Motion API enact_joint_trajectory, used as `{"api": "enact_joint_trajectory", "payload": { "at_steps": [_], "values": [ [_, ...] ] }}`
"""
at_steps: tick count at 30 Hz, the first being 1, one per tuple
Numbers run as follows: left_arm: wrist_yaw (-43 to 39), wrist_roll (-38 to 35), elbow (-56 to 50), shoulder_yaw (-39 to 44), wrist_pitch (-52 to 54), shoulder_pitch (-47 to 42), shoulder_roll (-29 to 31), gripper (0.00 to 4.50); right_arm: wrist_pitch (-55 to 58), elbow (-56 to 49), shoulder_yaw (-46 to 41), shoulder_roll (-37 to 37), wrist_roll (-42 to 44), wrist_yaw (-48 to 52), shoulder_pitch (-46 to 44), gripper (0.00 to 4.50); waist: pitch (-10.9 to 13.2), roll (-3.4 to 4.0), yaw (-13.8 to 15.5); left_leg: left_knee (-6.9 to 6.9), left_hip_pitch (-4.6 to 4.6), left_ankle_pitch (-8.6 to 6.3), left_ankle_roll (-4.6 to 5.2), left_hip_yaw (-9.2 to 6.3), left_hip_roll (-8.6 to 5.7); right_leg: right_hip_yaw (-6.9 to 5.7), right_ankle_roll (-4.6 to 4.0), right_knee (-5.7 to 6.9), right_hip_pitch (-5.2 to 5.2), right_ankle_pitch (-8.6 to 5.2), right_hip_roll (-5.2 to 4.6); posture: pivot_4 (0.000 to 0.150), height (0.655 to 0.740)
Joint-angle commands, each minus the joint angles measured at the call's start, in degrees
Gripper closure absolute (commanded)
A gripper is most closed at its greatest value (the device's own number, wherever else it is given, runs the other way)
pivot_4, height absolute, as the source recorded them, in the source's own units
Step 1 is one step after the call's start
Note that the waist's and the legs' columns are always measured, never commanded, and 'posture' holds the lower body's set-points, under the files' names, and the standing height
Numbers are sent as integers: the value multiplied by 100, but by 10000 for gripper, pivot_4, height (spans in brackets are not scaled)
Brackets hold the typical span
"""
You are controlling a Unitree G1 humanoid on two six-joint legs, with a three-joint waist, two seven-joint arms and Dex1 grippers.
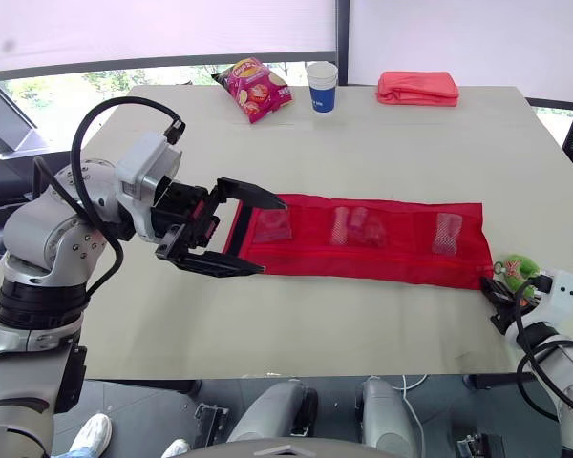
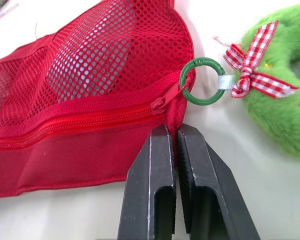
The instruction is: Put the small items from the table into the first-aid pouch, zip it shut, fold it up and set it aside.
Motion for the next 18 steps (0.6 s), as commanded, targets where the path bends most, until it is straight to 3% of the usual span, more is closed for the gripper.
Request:
{"api": "enact_joint_trajectory", "payload": {
  "at_steps": [1, 5, 11, 18],
  "values": [
    [-47, 24, -22, 53, -125, -63, 48, 0, -85, -148, -358, -68, 218, 23, -13, 44695, 2, 3, 8, 0, 0, 0, 0, 0, 0, 0, 0, 0, 0, 0, 0, 1500, 7395],
    [-39, 84, 58, 49, -183, -119, 39, 0, 8, -409, -899, -422, 466, -11, 116, 44695, 9, 15, 65, 0, -1, 0, 1, 1, -1, 1, 0, -1, 0, 0, -1, 1500, 7395],
    [-39, 182, 160, 19, -276, -145, 7, 0, 543, -1299, -1477, -1207, 1600, 21, 196, 44695, 15, 22, 57, 0, -7, -2, 4, -1, -1, -4, 1, -4, 0, 0, -4, 1500, 7395],
    [-64, 216, 260, -36, -345, -219, -57, 0, 1041, -2265, -521, -2331, 2485, -166, -682, 44695, 35, 12, 33, -1, -6, -9, 16, 1, 6, -7, 1, -4, -1, 0, -1, 1500, 7395]
  ]
}}
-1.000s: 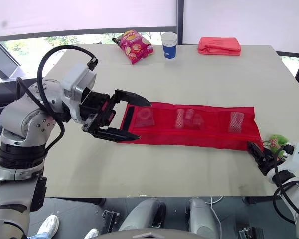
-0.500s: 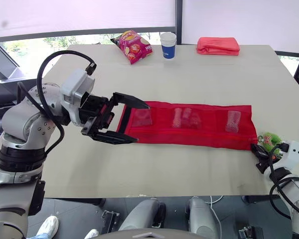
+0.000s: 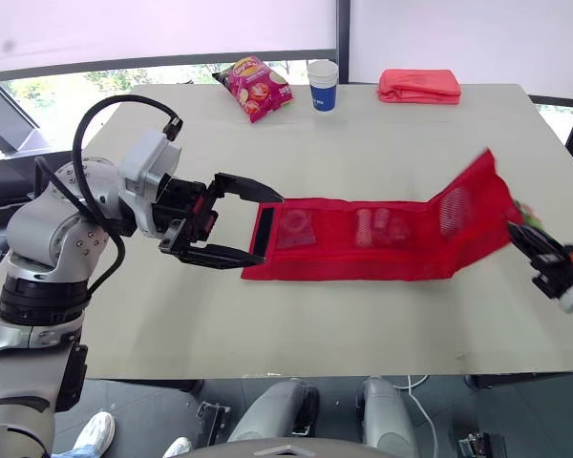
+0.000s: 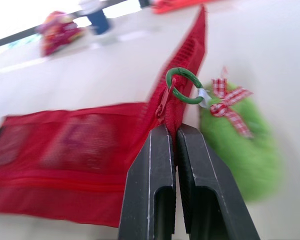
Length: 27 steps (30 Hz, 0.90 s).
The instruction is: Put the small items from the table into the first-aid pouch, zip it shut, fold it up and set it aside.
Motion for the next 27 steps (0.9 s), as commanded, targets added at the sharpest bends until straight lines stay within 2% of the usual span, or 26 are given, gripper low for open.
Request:
{"api": "enact_joint_trajectory", "payload": {
  "at_steps": [1, 6, 10, 16, 22, 27],
  "values": [
    [-20, 15, -19, 15, -81, -121, -17, 0, 149, -411, 685, -214, 313, -216, -465, 44695, 5, -7, 14, 0, -1, 0, 0, 0, 0, 0, 0, 0, 0, 0, 0, 1500, 7395],
    [70, -5, -70, -20, -17, -188, -61, 0, 391, -518, 2405, -27, -114, -436, -1385, 44695, 15, -25, 26, 2, -10, 6, -11, 0, 0, -1, 0, -14, -1, 0, -2, 1500, 7395],
    [151, -16, -130, -2, 45, -206, -15, 0, 491, -452, 3806, -94, -1228, -186, -1696, 44695, 16, -27, 29, 2, -18, 6, -11, -5, 0, -6, 0, -29, -3, 1, -2, 1500, 7395],
    [251, -55, -189, 7, 127, -235, -2, 0, 209, -79, 5349, -169, -2895, 272, -1958, 44695, 16, -27, 23, 3, -19, 6, -11, -5, -1, -6, 2, -38, -3, 3, -1, 1500, 7395],
    [310, -51, -215, 9, 139, -224, -16, 0, -266, 203, 5942, -104, -4045, 675, -2151, 44695, 16, -28, 22, 3, -16, 7, -13, -6, -1, -6, 2, -37, -2, 3, 1, 1500, 7395],
    [297, -38, -186, 15, 97, -177, -7, 0, -517, -143, 5885, -232, -4378, 1131, -1999, 26374, 16, -28, 24, 3, -16, 8, -14, -8, -1, -6, 2, -37, -2, 3, 2, 1500, 7395]
  ]
}}
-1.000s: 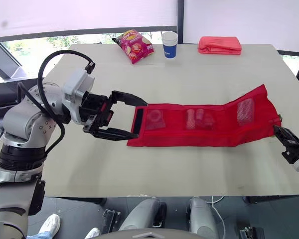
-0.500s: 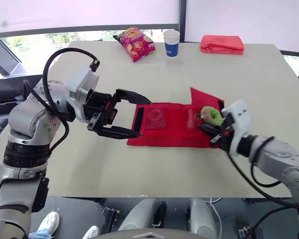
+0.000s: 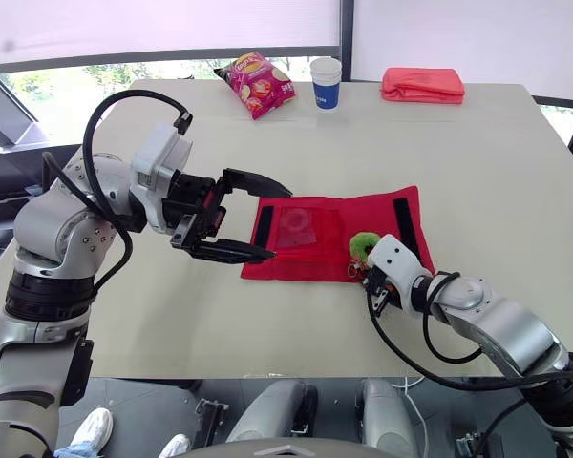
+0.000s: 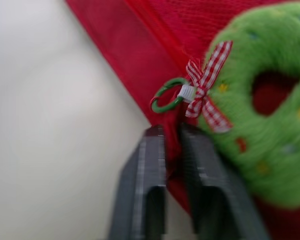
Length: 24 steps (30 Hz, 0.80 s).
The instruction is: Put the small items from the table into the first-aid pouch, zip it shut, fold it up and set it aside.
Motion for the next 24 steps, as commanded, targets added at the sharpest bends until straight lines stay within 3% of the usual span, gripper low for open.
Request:
{"api": "enact_joint_trajectory", "payload": {
  "at_steps": [1, 5, 17, 24],
  "values": [
    [-20, -22, -119, 123, -70, -57, 59, 0, -388, -390, -76, -167, -432, 264, 122, 20834, 0, 0, 2, 0, 0, 0, 0, 0, 0, 0, 0, 0, 0, 0, 0, 1500, 7395],
    [-81, 12, -49, 127, -137, -28, 75, 0, -722, -581, -292, -248, -515, 691, 343, 304, 0, 0, 6, 0, 0, 0, 0, -1, -1, 0, 0, -1, 1, 0, -1, 1500, 7395],
    [-239, 50, 43, 149, -230, 35, 177, 0, -795, -411, -2320, -2, 600, 1172, 570, 304, 2, -3, 9, 0, 0, -1, 0, -3, -1, -1, 0, -1, 1, 0, -1, 1500, 7395],
    [-246, 85, 84, 113, -287, 23, 154, 0, -99, 298, -1995, 807, 872, 797, -267, 304, 3, -1, -12, -3, 4, 0, -1, -2, 1, 1, -2, 3, 0, 0, 1, 1500, 7395]
  ]
}}
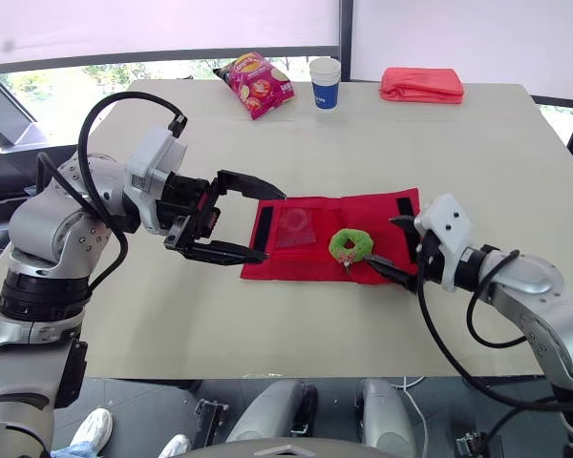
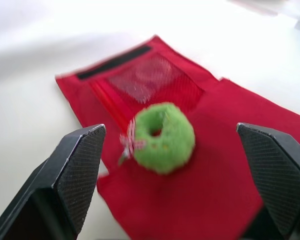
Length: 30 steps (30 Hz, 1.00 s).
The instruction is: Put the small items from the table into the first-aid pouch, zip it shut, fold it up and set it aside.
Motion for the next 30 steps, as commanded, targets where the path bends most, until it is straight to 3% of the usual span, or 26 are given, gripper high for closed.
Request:
{"api": "enact_joint_trajectory", "payload": {
  "at_steps": [1, 5, 12, 21, 30],
  "values": [
    [-2, -21, -76, 107, -52, -42, 23, 0, 328, 255, 173, 262, 45, -207, -368, 304, 0, -1, 14, 0, -1, 0, 0, 0, 0, 0, 0, 0, -1, 0, 0, 1500, 7395],
    [17, -15, -82, 133, -42, -38, 55, 0, 1017, 576, 279, 496, 76, -539, -723, 304, 0, -1, 34, 1, -4, 0, 1, -1, -5, 0, 0, -1, -1, 1, -4, 1500, 7395],
    [59, -15, -129, 166, -41, 28, 77, 0, 1661, -56, 677, 427, 684, 47, -727, 304, 1, 0, 10, 0, -3, 0, 0, -2, -4, -1, 0, 2, -4, 1, -3, 1500, 7395],
    [40, -87, -178, 126, 60, -10, 91, 0, 1239, -726, 381, -22, 1338, 1096, -300, 304, 2, 1, 22, 2, -3, -1, 3, -6, -5, -4, 1, 0, 1, 1, -4, 1500, 7395],
    [4, -115, -227, 161, 103, -7, 101, 0, -71, 11, -711, -148, 451, 810, 24, 304, 2, 1, 36, 2, -3, -1, 1, -5, -5, -3, 1, 1, 0, 1, -4, 1500, 7395]
  ]
}}
